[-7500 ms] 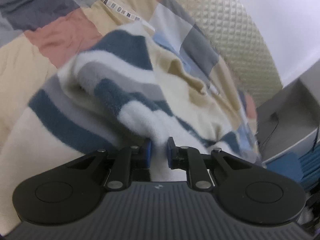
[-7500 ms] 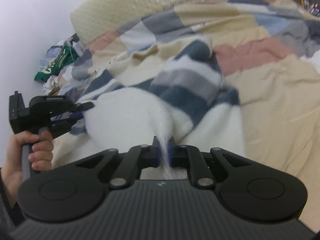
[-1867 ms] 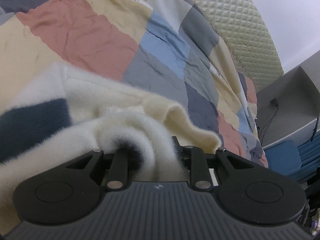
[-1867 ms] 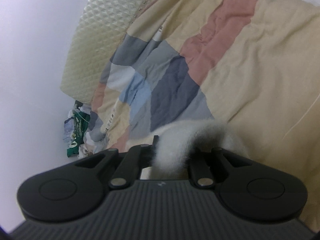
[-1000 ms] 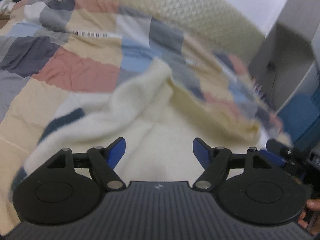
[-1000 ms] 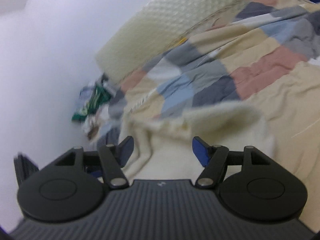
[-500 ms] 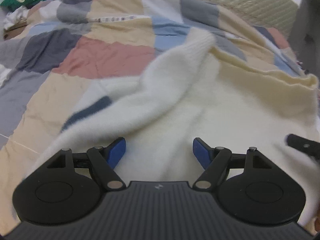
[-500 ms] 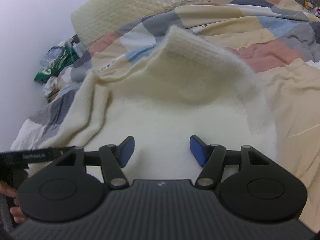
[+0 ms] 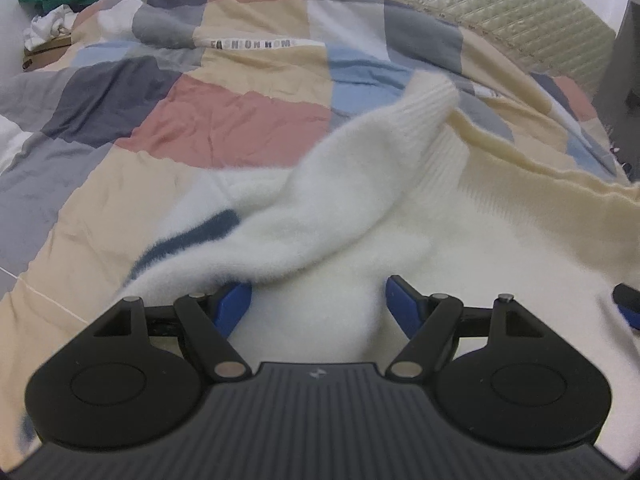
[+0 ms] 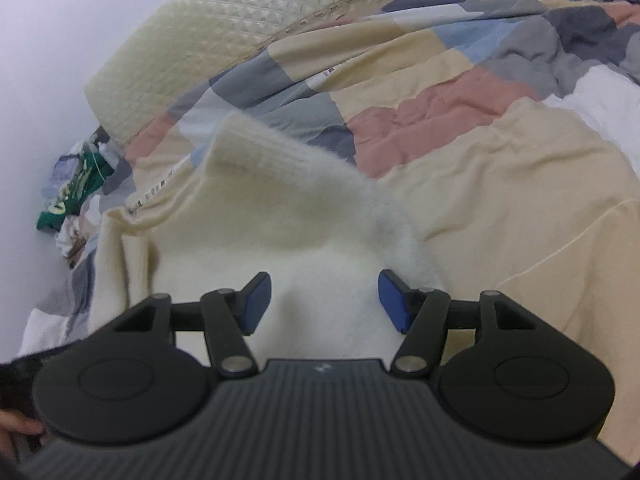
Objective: Fold large clothes
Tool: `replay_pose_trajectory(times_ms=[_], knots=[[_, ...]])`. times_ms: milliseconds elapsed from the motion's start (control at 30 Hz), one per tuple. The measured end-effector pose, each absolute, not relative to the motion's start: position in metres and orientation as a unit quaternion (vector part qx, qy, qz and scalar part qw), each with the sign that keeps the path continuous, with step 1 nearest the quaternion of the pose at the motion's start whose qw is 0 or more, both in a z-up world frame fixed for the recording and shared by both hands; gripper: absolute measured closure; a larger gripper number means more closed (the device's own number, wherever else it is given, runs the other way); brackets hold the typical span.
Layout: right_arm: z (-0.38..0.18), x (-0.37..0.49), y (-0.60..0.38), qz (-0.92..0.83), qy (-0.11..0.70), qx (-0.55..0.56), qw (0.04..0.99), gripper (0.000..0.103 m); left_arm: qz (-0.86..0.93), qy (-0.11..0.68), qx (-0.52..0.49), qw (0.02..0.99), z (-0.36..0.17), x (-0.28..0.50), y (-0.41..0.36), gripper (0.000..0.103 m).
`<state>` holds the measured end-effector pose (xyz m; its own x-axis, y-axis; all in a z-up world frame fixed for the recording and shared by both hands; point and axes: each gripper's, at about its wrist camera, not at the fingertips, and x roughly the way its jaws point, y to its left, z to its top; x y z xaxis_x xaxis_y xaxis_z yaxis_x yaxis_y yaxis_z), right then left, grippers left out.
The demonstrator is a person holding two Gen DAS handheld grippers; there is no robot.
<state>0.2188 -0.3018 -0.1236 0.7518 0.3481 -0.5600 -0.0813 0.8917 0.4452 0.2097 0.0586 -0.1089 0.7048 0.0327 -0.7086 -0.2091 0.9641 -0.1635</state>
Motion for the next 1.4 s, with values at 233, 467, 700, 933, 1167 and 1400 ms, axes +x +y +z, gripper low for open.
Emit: replay_pose_trajectory(times_ms=[233,467,700,933,1167,1400], knots=[[-0.111,0.21,-0.288,0.141,0.311,0.156,0.927,0.039,0.038,0.358,-0.095,0.928,-0.098,0.185,0.042,0.025],[-0.108,0.209,-0.266,0.177,0.301,0.107,0.931,0.039,0.022,0.361,-0.1,0.927,-0.098,0.183,0.036,0.025],[-0.124,0.215,-0.249,0.169,0.336,0.041,0.926,0.039,0.039,0.39,-0.06,0.918,-0.116,0.195,0.027,0.025],[-0.111,0.202,-0.262,0.155,0.325,0.067,0.93,0.042,0.056,0.352,-0.039,0.934,-0.095,0.193,0.035,0.025],[-0.095,0.198,-0.291,0.082,0.294,0.072,0.95,0.041,0.084,0.351,0.054,0.931,-0.09,0.225,0.046,0.025],[-0.113,0.223,-0.302,0.071,0.319,0.099,0.94,0.041,0.1,0.359,0.002,0.928,-0.099,0.249,0.085,0.027]])
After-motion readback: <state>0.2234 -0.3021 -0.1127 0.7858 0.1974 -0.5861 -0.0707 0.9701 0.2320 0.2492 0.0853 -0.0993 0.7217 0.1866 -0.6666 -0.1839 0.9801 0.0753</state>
